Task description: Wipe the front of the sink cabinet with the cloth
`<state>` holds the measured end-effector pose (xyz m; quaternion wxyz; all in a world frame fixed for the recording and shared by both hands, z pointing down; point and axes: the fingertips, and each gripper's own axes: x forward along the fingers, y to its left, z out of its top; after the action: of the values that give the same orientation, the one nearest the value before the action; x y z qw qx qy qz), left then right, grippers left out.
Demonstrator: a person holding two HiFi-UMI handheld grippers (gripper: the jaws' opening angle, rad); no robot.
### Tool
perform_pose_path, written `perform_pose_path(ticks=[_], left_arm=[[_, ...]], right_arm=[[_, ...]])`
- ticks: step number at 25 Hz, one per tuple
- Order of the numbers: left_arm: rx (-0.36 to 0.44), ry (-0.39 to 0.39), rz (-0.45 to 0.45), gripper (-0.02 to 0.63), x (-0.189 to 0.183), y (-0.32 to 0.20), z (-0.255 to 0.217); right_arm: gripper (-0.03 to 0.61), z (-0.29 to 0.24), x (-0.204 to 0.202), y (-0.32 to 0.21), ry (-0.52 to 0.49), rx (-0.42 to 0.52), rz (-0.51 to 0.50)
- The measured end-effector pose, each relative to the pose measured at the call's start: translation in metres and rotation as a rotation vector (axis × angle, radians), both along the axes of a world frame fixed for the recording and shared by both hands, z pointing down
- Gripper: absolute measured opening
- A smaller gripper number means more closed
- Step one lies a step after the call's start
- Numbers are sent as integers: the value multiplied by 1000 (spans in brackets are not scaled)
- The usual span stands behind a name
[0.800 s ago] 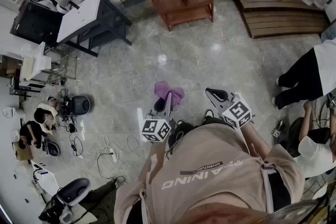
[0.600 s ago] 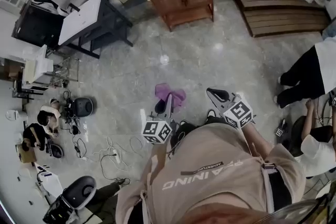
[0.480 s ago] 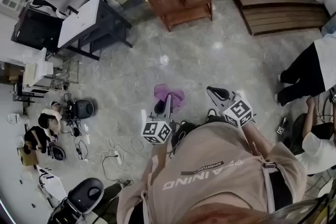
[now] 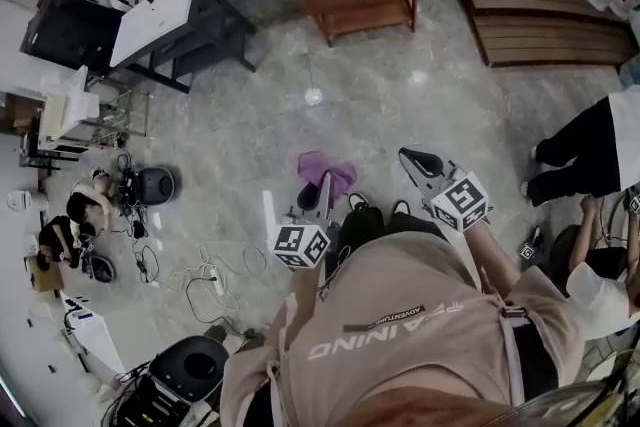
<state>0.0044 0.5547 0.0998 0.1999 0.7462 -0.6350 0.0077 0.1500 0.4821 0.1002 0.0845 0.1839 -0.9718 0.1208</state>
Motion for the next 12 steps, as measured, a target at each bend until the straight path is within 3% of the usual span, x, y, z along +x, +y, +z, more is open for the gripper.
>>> perform_pose_path(ticks=[6,12], left_arm=[[13,-85,61,37,-49,-43,8],[96,-82,60,37,-93,-99,-12]], right_arm=[[11,-13,-43,-46,-56,4,-8],[11,-39,-81,-95,-38,77,39]])
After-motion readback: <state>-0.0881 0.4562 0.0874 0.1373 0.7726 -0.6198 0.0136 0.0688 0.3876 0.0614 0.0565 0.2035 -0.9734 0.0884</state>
